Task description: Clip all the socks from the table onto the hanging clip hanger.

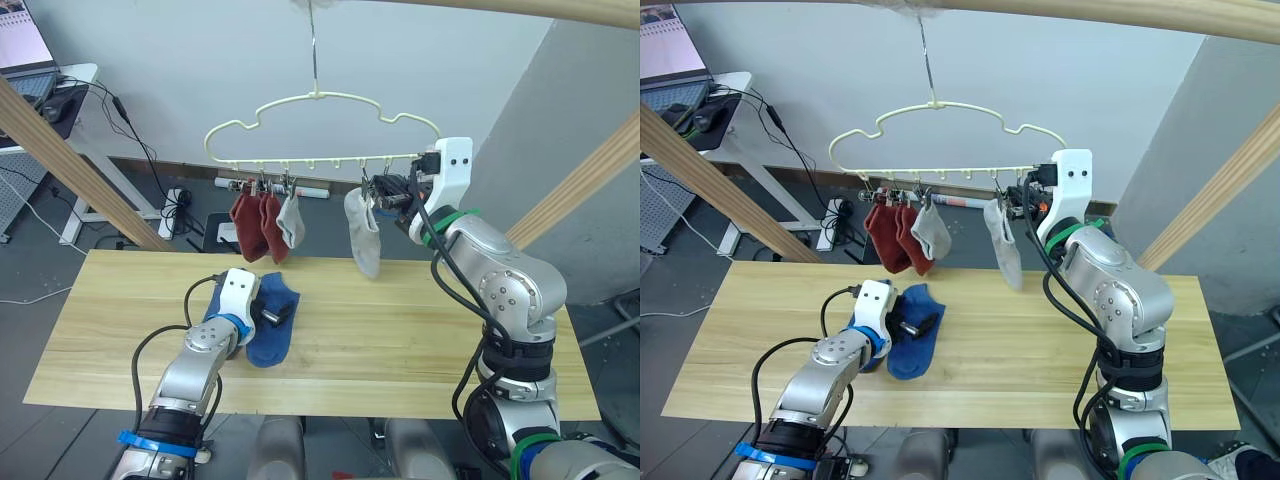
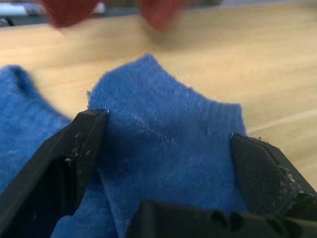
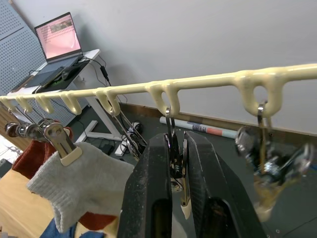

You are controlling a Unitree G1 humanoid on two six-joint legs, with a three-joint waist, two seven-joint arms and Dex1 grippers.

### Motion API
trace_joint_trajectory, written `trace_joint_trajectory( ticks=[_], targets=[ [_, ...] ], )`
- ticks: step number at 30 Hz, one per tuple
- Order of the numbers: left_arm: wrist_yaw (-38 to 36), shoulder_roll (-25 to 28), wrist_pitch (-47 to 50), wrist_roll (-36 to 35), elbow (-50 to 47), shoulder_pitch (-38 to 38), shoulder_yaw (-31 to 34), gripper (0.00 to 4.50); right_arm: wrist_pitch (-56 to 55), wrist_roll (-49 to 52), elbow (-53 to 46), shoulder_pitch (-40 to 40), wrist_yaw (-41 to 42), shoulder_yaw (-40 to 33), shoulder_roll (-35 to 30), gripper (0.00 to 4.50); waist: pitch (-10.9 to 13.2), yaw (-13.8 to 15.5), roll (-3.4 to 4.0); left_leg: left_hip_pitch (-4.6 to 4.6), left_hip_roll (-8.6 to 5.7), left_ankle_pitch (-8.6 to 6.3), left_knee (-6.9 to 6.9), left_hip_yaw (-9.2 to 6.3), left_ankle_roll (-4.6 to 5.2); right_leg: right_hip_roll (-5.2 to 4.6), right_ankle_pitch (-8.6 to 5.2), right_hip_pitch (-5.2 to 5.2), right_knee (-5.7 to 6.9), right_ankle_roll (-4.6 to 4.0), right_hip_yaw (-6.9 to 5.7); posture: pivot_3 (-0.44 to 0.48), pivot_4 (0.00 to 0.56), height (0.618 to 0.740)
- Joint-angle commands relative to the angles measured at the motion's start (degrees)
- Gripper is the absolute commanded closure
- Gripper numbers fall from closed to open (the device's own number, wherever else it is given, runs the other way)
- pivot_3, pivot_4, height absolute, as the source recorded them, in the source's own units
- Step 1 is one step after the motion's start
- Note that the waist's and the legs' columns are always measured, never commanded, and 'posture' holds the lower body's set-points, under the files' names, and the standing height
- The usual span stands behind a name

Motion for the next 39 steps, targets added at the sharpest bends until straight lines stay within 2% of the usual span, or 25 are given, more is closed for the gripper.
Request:
trace_joint_trajectory(
  ticks=[1, 2, 3, 13, 17, 23, 30, 35, 39],
  targets=[
    [-4.97, 2.90, -2.34, 3.63, 0.67, 2.96, -5.28, 0.06, 0.66, -0.10, -0.90, -0.57, -0.87, -0.46, -0.18, 4.36, -0.01, -0.02, 0.02, 0.01, 0.00, 0.00, 0.00, 0.00, 0.00, 0.00, 0.00, 0.00, 0.00, 0.00, 0.01, 0.049, 0.301, 0.740],
    [-4.91, 2.96, -2.51, 3.58, 0.82, 3.45, -5.16, 0.45, 0.71, -0.15, -0.74, -0.62, -0.86, -0.47, -0.28, 4.36, -0.01, -0.01, 0.02, 0.05, 0.00, 0.00, -0.02, 0.02, 0.00, 0.00, 0.00, 0.03, 0.00, 0.00, 0.03, 0.030, 0.288, 0.740],
    [-5.16, 3.22, -3.55, 3.86, 0.87, 3.91, -5.29, 0.57, 0.87, -0.13, -0.56, -0.77, -0.87, -0.56, -0.41, 4.36, -0.05, -0.02, 0.03, 0.07, 0.00, 0.00, -0.02, 0.03, 0.00, -0.02, 0.00, 0.04, 0.00, 0.00, 0.04, 0.030, 0.288, 0.740],
    [-5.91, 1.88, -8.63, 3.43, -0.80, 5.20, -4.20, 3.35, 3.24, 0.42, 3.43, -3.45, -2.75, -4.47, 0.48, 4.36, -0.06, -0.07, 0.04, 0.11, -0.01, 0.00, -0.01, 0.08, 0.00, -0.03, 0.00, 0.07, 0.00, 0.00, 0.09, 0.038, 0.295, 0.740],
    [-6.84, 0.82, -10.51, 0.31, -3.37, 5.38, -1.78, 4.47, 3.48, 0.45, 4.17, -4.08, -2.37, -4.89, 0.10, 4.36, -0.05, -0.05, 0.04, 0.09, -0.01, 0.00, -0.01, 0.08, 0.00, -0.03, 0.00, 0.07, -0.01, 0.00, 0.08, 0.040, 0.299, 0.740],
    [-9.33, -0.42, -8.53, -7.33, -12.53, 5.97, 2.77, 4.49, 5.58, 1.86, 4.80, -4.98, -1.75, -6.54, -0.51, 4.36, -0.04, 0.02, 0.03, 0.06, 0.00, 0.00, -0.01, 0.06, 0.00, -0.03, 0.00, 0.06, -0.03, 0.00, 0.05, 0.040, 0.299, 0.740],
    [-12.22, 0.00, 1.05, -19.20, -25.11, 7.19, 6.35, 4.49, 8.95, 4.86, 5.43, -6.47, -2.71, -9.54, 0.22, 4.36, -0.04, -0.07, 0.03, 0.07, -0.01, 0.00, -0.02, 0.07, 0.01, -0.03, -0.01, 0.06, -0.04, 0.01, 0.07, 0.037, 0.301, 0.740],
    [-10.52, -3.00, 4.28, -20.32, -29.78, 0.63, 1.74, 4.49, 15.38, 8.43, 6.00, -9.44, -5.08, -14.14, 1.78, 4.36, -0.03, 0.19, 0.03, 0.03, -0.04, 0.01, 0.03, 0.05, 0.02, -0.04, 0.00, 0.07, -0.04, 0.01, 0.04, 0.033, 0.301, 0.740],
    [-6.27, -9.61, 6.45, -18.50, -30.82, -7.49, -4.51, 4.49, 20.22, 9.53, 5.58, -12.05, -6.36, -15.45, 1.70, 4.36, -0.03, 0.13, 0.03, 0.01, -0.07, 0.01, 0.06, 0.06, 0.03, -0.04, 0.01, 0.11, -0.06, 0.02, 0.04, 0.033, 0.301, 0.740]
  ],
)
